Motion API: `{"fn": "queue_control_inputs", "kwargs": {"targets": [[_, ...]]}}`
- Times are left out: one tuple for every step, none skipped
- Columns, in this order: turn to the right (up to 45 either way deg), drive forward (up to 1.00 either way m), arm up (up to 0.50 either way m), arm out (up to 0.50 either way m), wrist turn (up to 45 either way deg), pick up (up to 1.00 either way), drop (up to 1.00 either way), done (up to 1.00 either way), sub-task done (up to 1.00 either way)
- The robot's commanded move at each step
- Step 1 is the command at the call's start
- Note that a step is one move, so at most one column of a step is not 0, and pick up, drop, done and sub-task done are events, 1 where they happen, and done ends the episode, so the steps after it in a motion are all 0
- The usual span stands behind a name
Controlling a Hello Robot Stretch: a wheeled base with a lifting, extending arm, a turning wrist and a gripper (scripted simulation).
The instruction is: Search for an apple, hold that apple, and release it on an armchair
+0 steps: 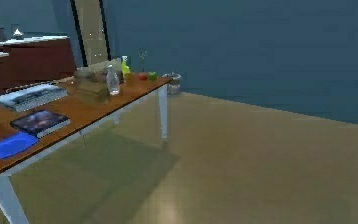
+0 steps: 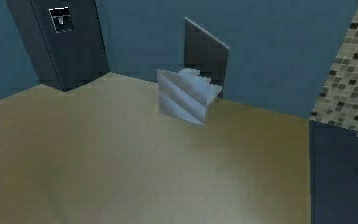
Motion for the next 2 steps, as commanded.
{"fn": "queue_control_inputs", "kwargs": {"targets": [[6.0, 0.00, 0.00, 0.00, 0.0, 0.00, 0.00, 0.00, 0.00], [0.0, 1.00, 0.00, 0.00, 0.0, 0.00, 0.00, 0.00, 0.00]]}}
